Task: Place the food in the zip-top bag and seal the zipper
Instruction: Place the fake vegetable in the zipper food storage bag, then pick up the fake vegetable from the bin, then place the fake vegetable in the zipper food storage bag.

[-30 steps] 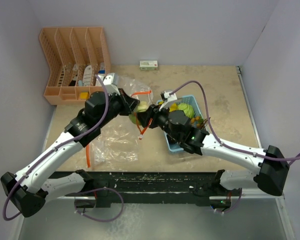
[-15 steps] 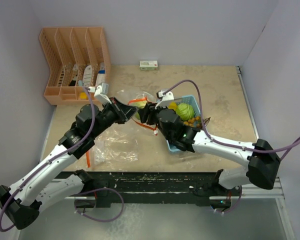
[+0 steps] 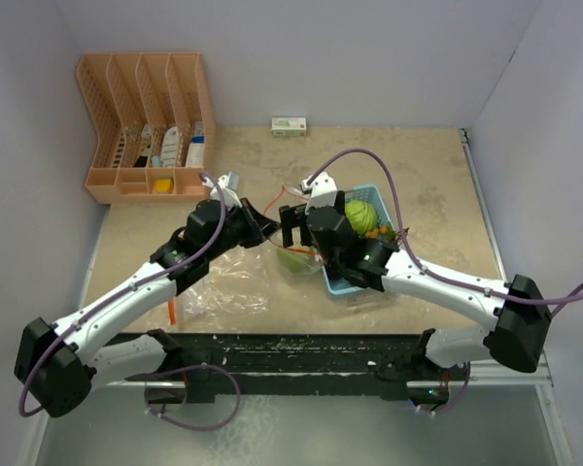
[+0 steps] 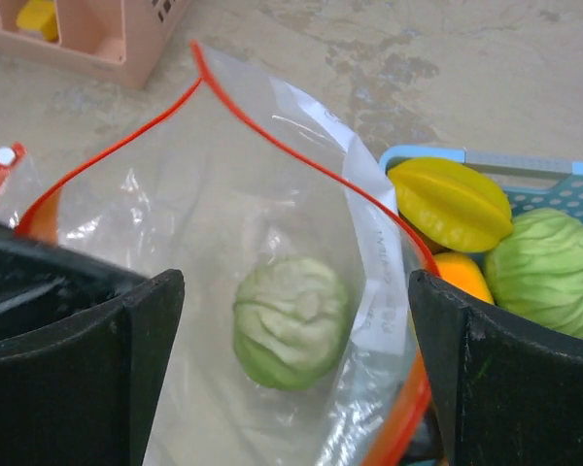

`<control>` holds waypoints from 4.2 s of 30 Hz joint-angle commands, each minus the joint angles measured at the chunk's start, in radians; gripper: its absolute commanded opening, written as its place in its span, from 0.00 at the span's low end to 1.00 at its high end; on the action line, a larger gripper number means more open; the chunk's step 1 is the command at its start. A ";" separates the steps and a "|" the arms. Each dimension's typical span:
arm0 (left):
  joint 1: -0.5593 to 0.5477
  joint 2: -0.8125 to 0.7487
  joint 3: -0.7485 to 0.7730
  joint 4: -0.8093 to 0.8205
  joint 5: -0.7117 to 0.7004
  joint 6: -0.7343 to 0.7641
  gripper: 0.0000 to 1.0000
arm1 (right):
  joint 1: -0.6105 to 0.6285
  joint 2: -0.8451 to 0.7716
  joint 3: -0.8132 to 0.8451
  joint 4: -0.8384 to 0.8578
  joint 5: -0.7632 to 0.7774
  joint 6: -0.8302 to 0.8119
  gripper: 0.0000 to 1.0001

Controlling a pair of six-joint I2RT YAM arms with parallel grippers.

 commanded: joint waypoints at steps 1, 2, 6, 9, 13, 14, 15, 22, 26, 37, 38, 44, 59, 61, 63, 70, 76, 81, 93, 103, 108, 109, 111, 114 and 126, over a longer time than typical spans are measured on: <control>0.002 0.083 0.027 0.094 -0.011 0.029 0.00 | 0.001 -0.087 0.031 -0.021 -0.173 -0.061 1.00; 0.003 0.096 0.032 0.096 -0.015 0.033 0.00 | 0.000 -0.107 0.023 -0.017 -0.196 -0.063 1.00; 0.005 0.121 0.065 0.072 -0.035 0.057 0.00 | 0.000 -0.179 0.013 -0.033 -0.171 -0.061 1.00; 0.007 0.116 0.103 0.041 -0.052 0.085 0.00 | -0.001 -0.227 0.022 -0.060 -0.067 -0.021 0.99; 0.007 0.090 0.143 0.000 -0.097 0.122 0.00 | -0.063 -0.255 0.066 -0.142 0.077 0.061 0.99; 0.007 0.083 0.150 -0.007 -0.103 0.130 0.00 | -0.101 -0.241 0.081 -0.170 0.081 0.088 0.99; 0.007 0.075 0.155 -0.013 -0.113 0.139 0.00 | -0.154 -0.222 0.117 -0.221 0.067 0.110 0.99; 0.007 0.059 0.146 -0.009 -0.119 0.184 0.00 | -0.360 0.047 0.244 -0.337 -0.049 0.108 0.98; 0.008 0.064 0.118 0.013 -0.106 0.202 0.00 | -0.410 0.166 0.265 -0.335 -0.084 0.088 0.96; 0.008 0.056 0.112 -0.005 -0.109 0.235 0.00 | -0.546 0.241 0.210 -0.353 -0.138 0.091 0.93; 0.008 0.055 0.112 -0.004 -0.107 0.234 0.00 | -0.559 0.245 0.198 -0.344 -0.163 0.090 0.94; 0.008 0.052 0.103 0.001 -0.097 0.222 0.00 | -0.581 0.311 0.198 -0.324 -0.226 0.093 0.98; 0.009 0.008 0.120 -0.045 -0.105 0.233 0.00 | -0.621 0.416 0.151 -0.291 -0.276 0.147 0.97; 0.009 0.010 0.121 -0.048 -0.106 0.235 0.00 | -0.623 0.409 0.141 -0.288 -0.271 0.151 0.89; 0.008 0.010 0.121 -0.050 -0.107 0.232 0.00 | -0.624 0.393 0.133 -0.286 -0.266 0.153 0.74; 0.009 0.012 0.113 -0.046 -0.105 0.223 0.00 | -0.624 0.298 0.134 -0.328 -0.218 0.174 0.19; 0.008 0.027 0.116 -0.040 -0.111 0.225 0.00 | -0.622 0.169 0.159 -0.394 -0.216 0.170 0.16; 0.008 0.047 0.129 -0.032 -0.107 0.227 0.00 | -0.622 0.068 0.168 -0.404 -0.279 0.131 0.16; 0.008 0.085 0.145 -0.026 -0.102 0.225 0.00 | -0.621 -0.318 0.006 0.055 -1.160 0.094 0.13; 0.008 0.085 0.220 -0.089 -0.100 0.220 0.00 | -0.532 -0.374 -0.166 0.513 -1.459 0.295 0.13; 0.009 0.085 0.220 -0.093 -0.096 0.212 0.00 | -0.435 -0.304 -0.171 0.627 -1.400 0.328 0.13; 0.009 0.085 0.220 -0.094 -0.095 0.210 0.00 | -0.424 -0.288 -0.182 0.684 -1.405 0.358 0.13; 0.008 0.086 0.218 -0.094 -0.090 0.207 0.00 | -0.402 -0.263 -0.204 0.775 -1.404 0.398 0.13; 0.008 0.083 0.219 -0.096 -0.072 0.199 0.00 | -0.392 -0.223 -0.235 0.807 -1.348 0.386 0.13; 0.008 -0.037 0.183 -0.126 -0.055 0.171 0.00 | -0.391 -0.127 -0.355 0.789 -1.030 0.315 0.11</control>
